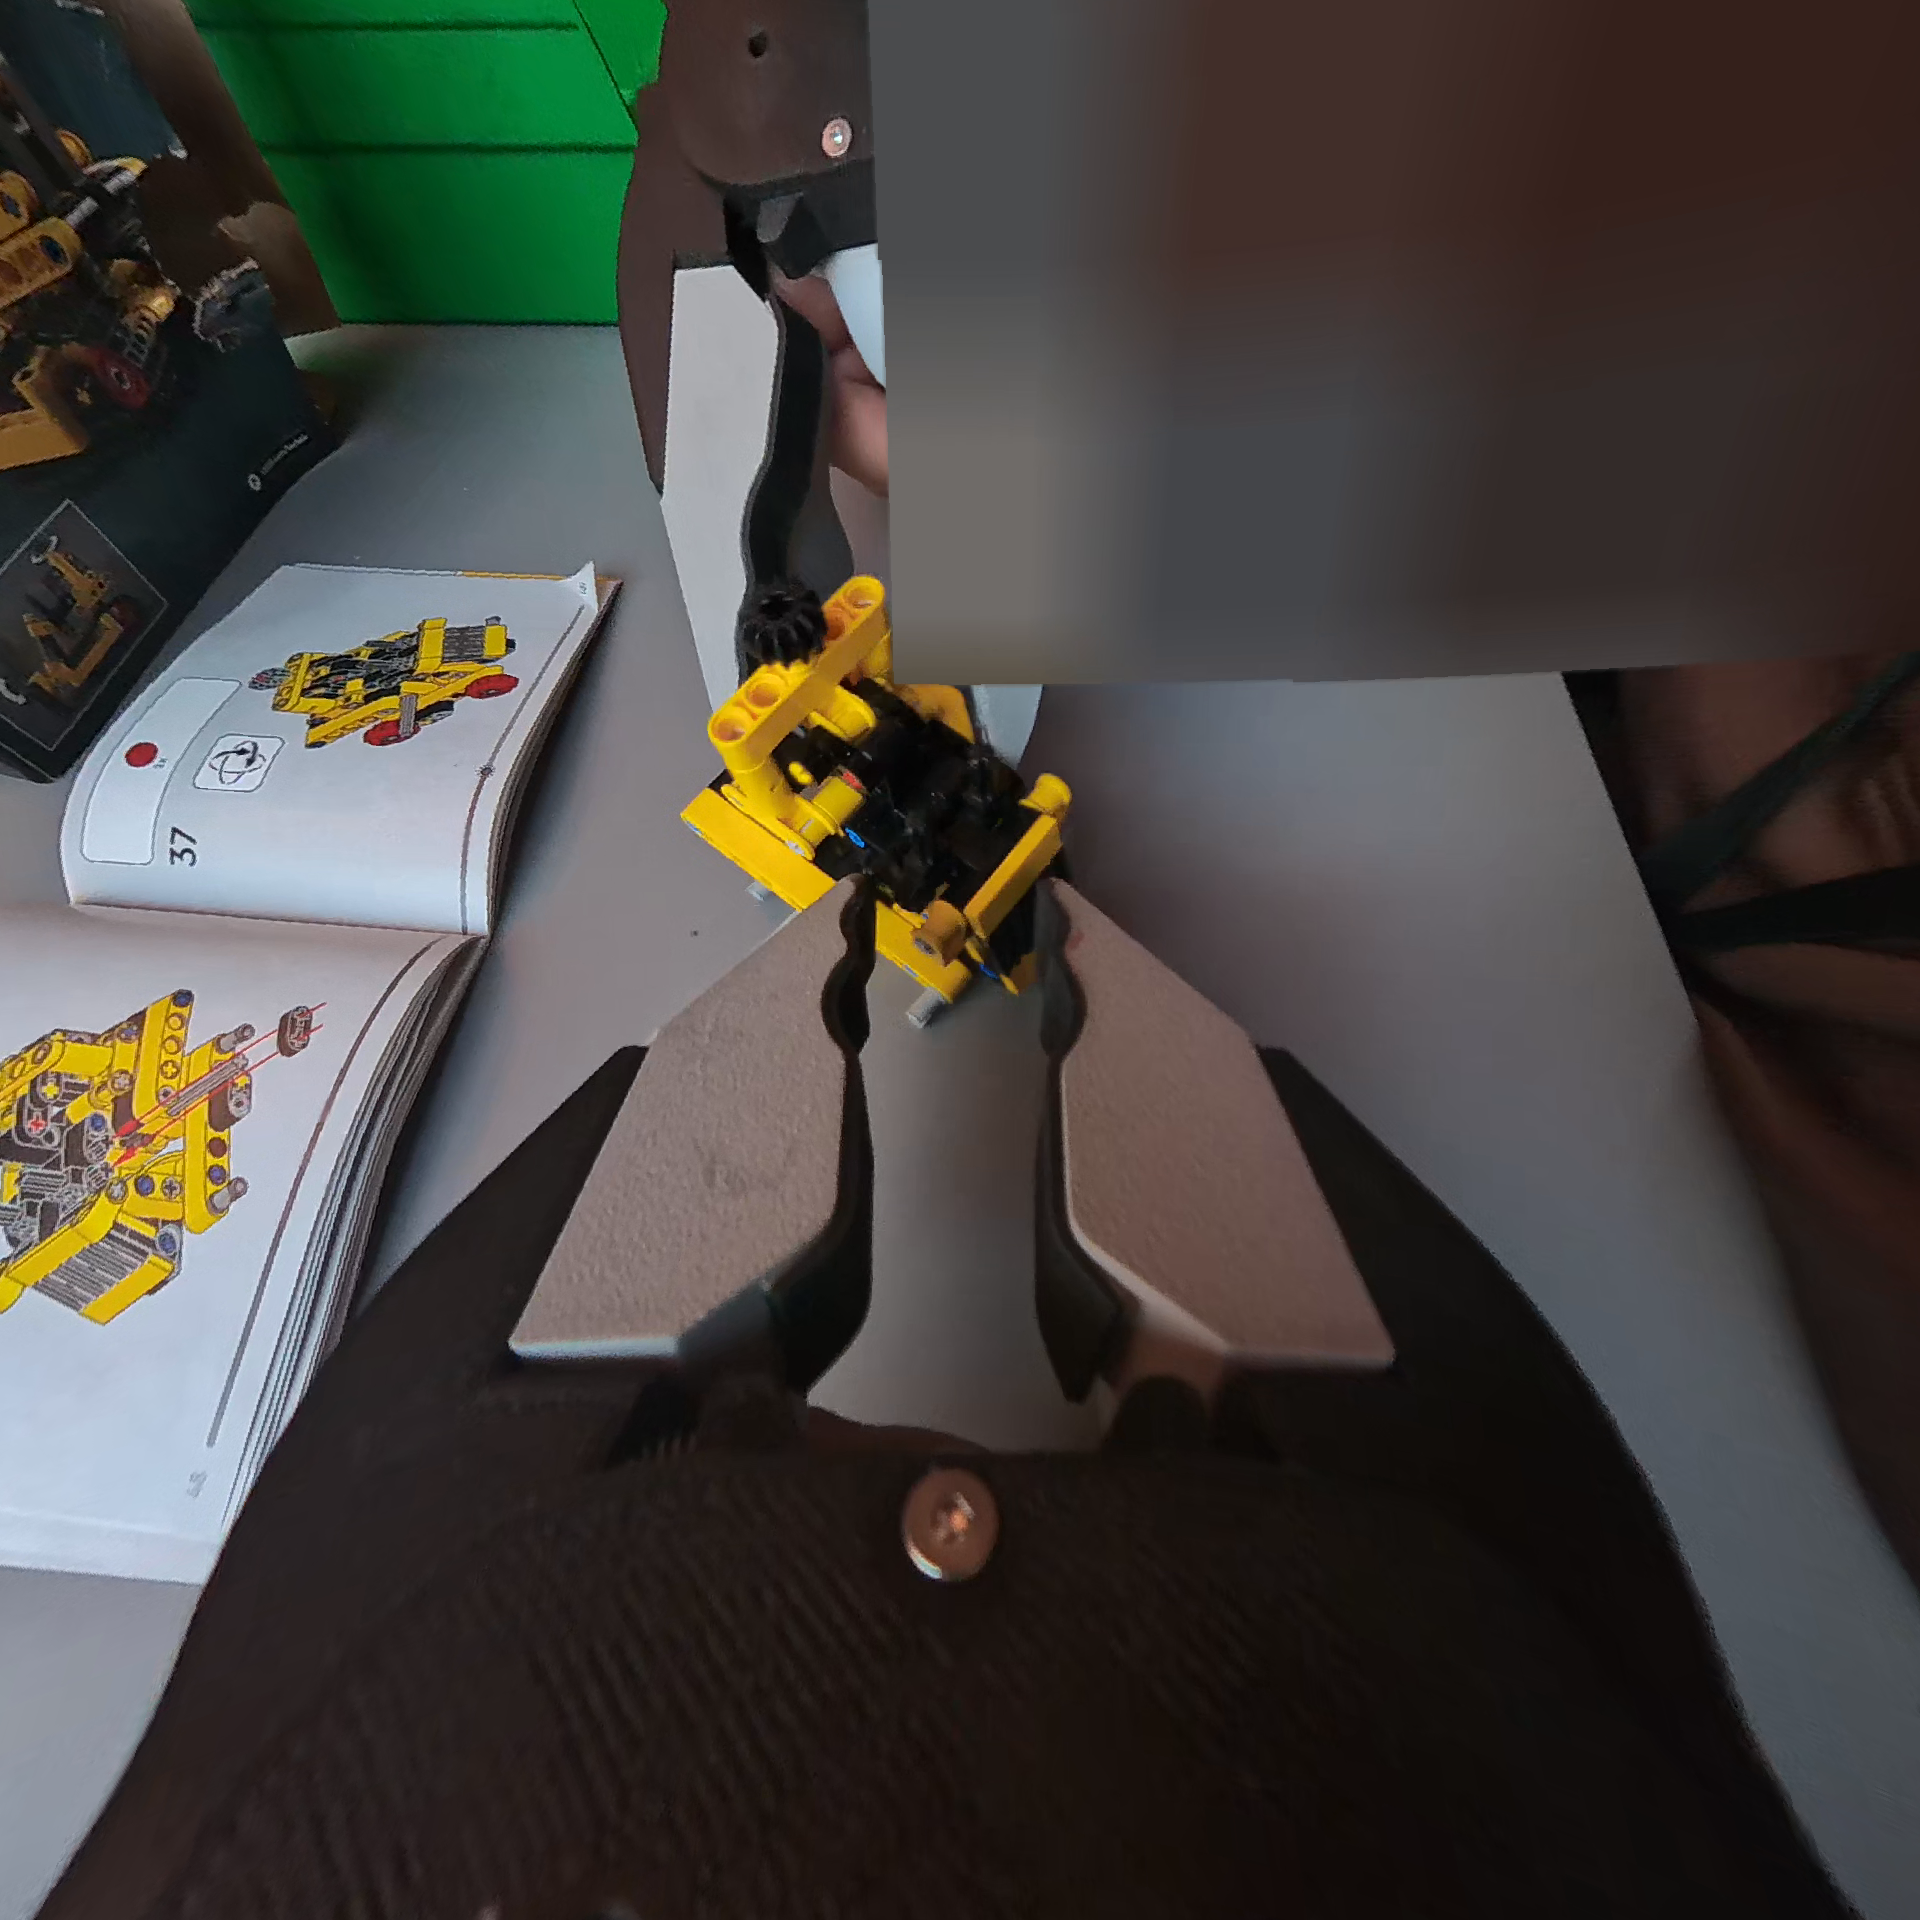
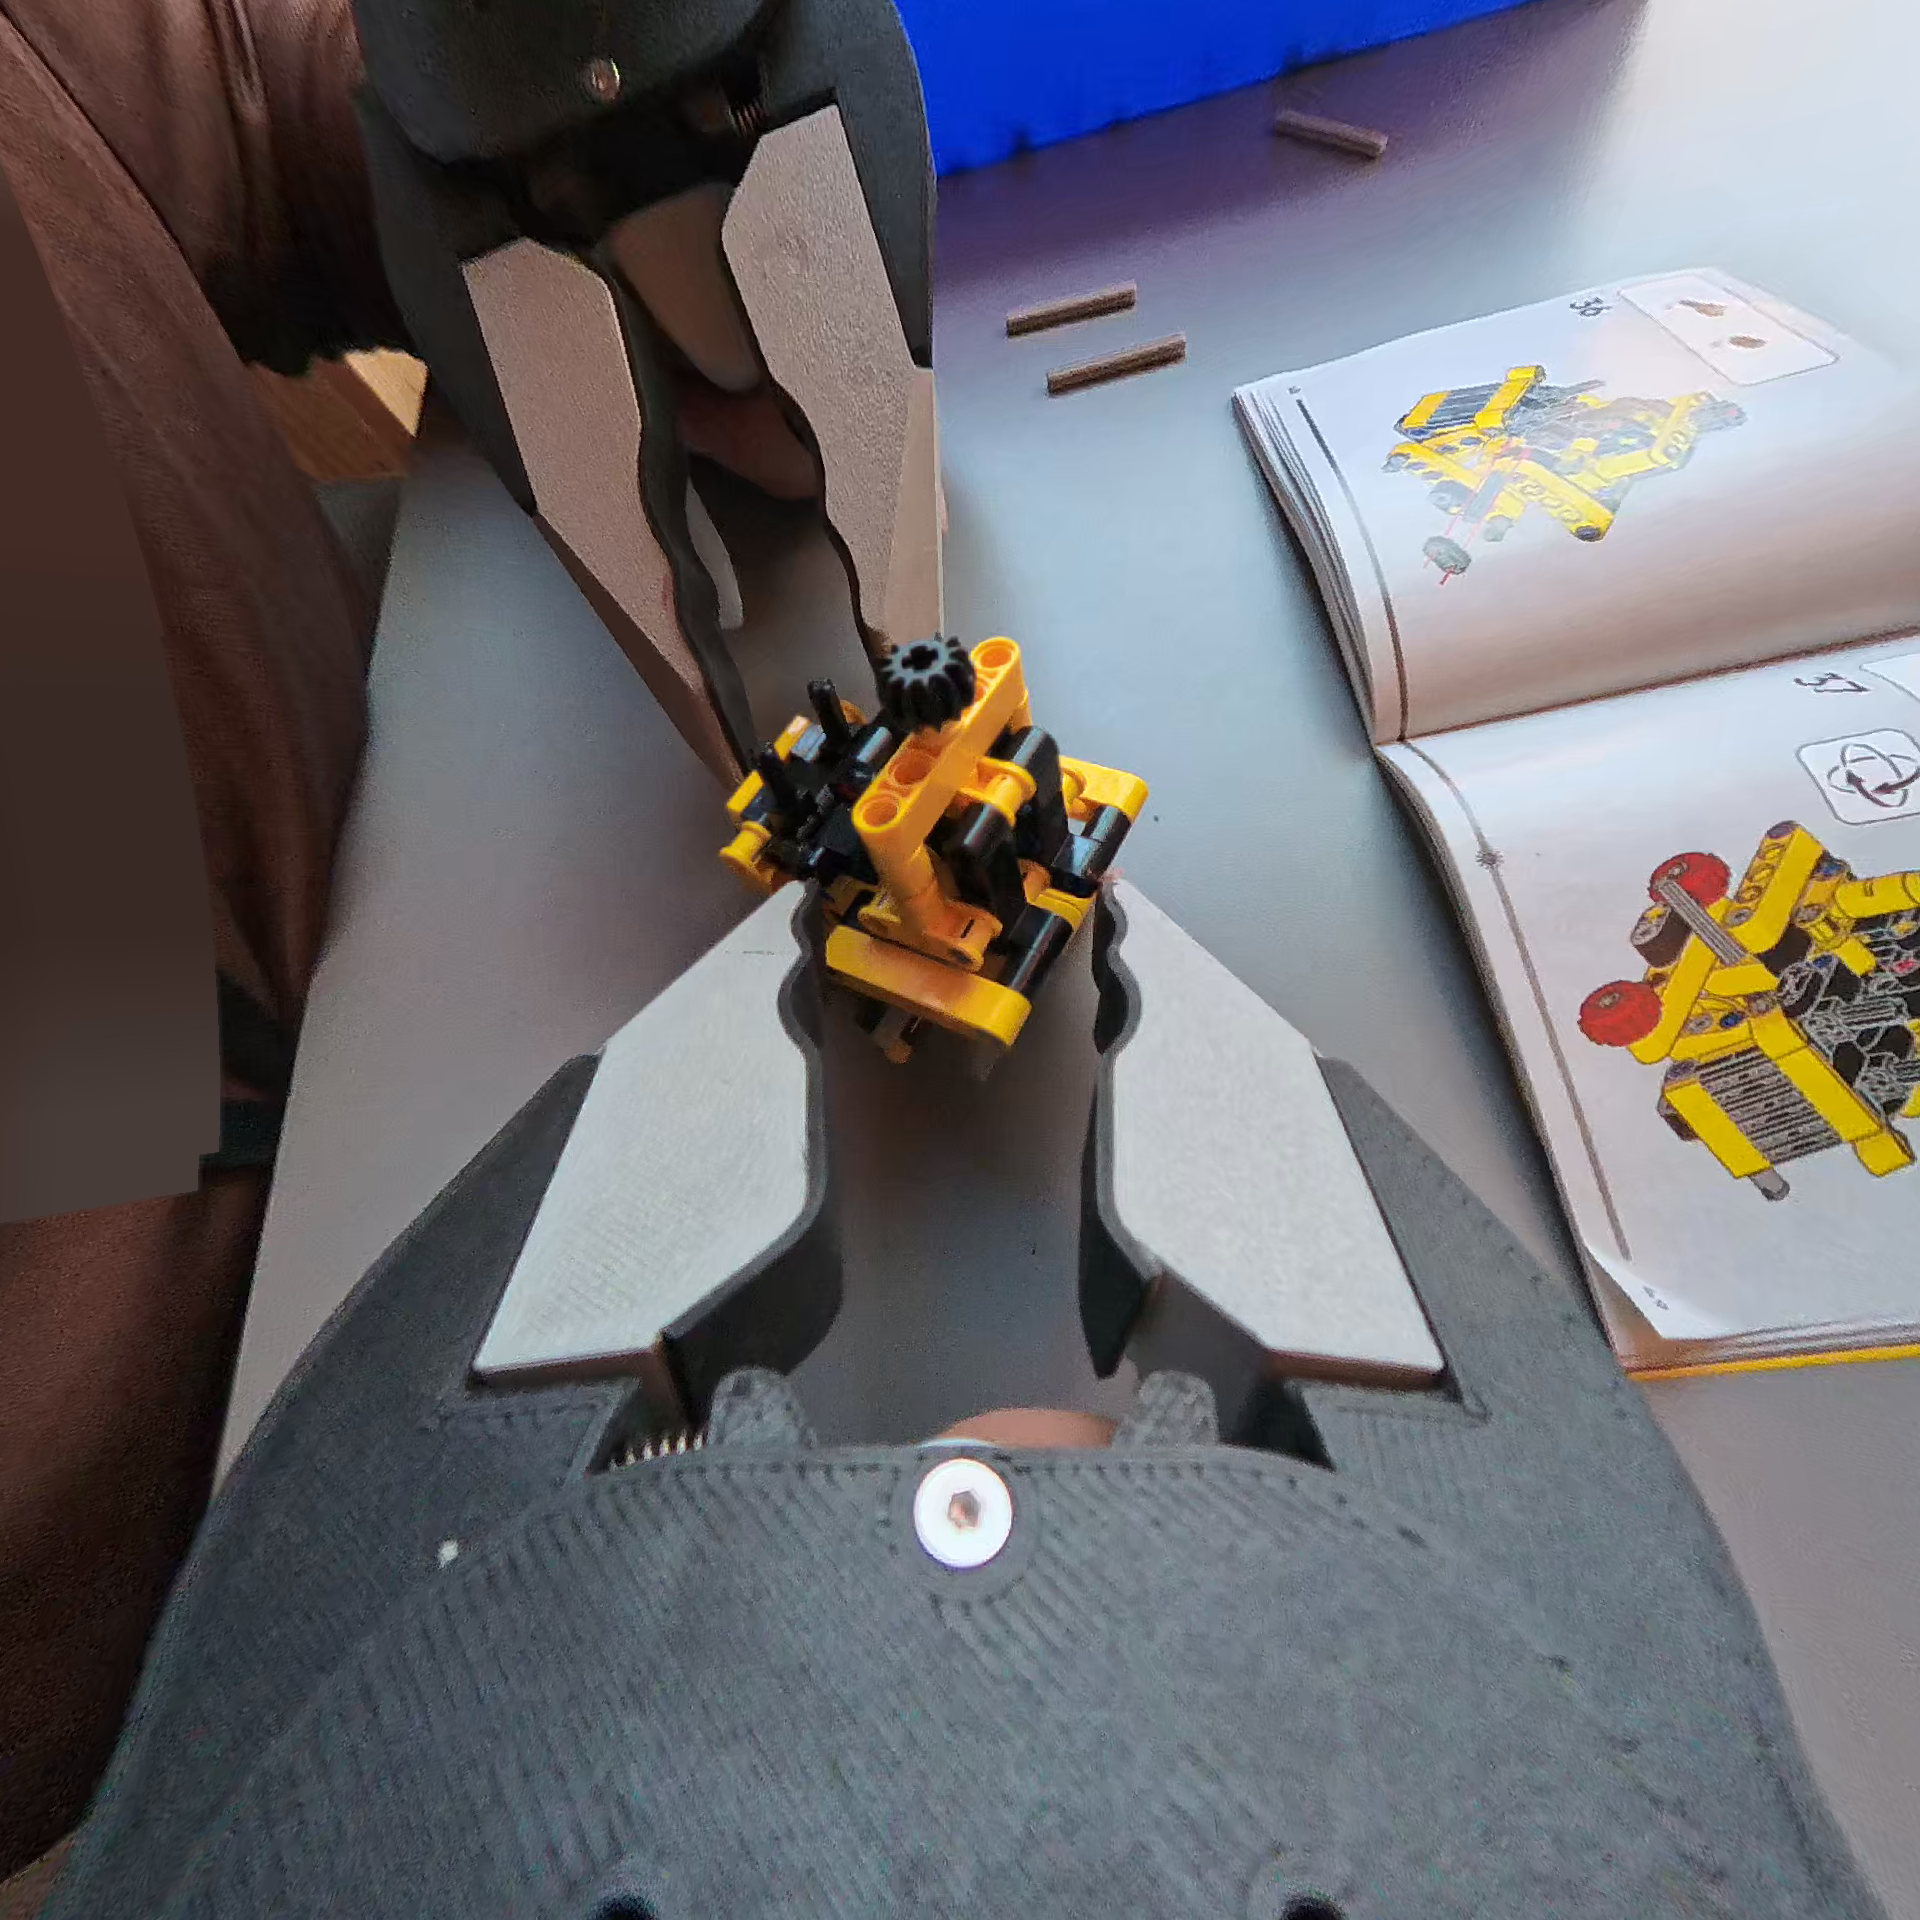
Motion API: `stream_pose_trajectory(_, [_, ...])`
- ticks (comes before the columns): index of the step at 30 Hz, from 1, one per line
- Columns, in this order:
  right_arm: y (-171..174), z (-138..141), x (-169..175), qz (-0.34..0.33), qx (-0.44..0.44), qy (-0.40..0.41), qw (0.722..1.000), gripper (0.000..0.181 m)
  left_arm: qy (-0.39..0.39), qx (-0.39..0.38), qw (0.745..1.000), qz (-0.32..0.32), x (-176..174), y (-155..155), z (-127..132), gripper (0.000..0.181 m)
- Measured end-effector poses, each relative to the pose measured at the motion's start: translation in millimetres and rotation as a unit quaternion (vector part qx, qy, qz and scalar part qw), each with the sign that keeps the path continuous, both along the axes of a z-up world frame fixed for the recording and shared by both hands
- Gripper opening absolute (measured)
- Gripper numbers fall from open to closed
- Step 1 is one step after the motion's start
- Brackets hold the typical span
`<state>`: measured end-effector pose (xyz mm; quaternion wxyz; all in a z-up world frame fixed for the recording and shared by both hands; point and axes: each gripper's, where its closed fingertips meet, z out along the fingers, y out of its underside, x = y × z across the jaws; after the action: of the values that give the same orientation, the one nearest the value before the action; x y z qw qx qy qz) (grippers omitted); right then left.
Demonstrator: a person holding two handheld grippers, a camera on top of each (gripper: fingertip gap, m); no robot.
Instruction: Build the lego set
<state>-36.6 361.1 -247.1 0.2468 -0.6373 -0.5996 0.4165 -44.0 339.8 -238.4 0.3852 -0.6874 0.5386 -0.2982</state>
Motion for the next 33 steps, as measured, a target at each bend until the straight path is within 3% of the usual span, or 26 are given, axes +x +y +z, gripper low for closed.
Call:
stream_pose_trajectory(14, [-8,4,10,0.034,-0.014,0.013,0.999,0.056,-0.015,0.007,1.000,-0.009,1,-3,5,0.023])
stream_pose_trajectory(26, [14,41,27,-0.013,-0.006,0.113,0.994,0.052,-0.034,-0.006,0.999,-0.024,-1,-6,10,0.028])
stream_pose_trajectory(33, [47,59,42,-0.083,-0.012,0.160,0.983,0.052,-0.021,0.009,1.000,0.002,-11,3,7,0.037])
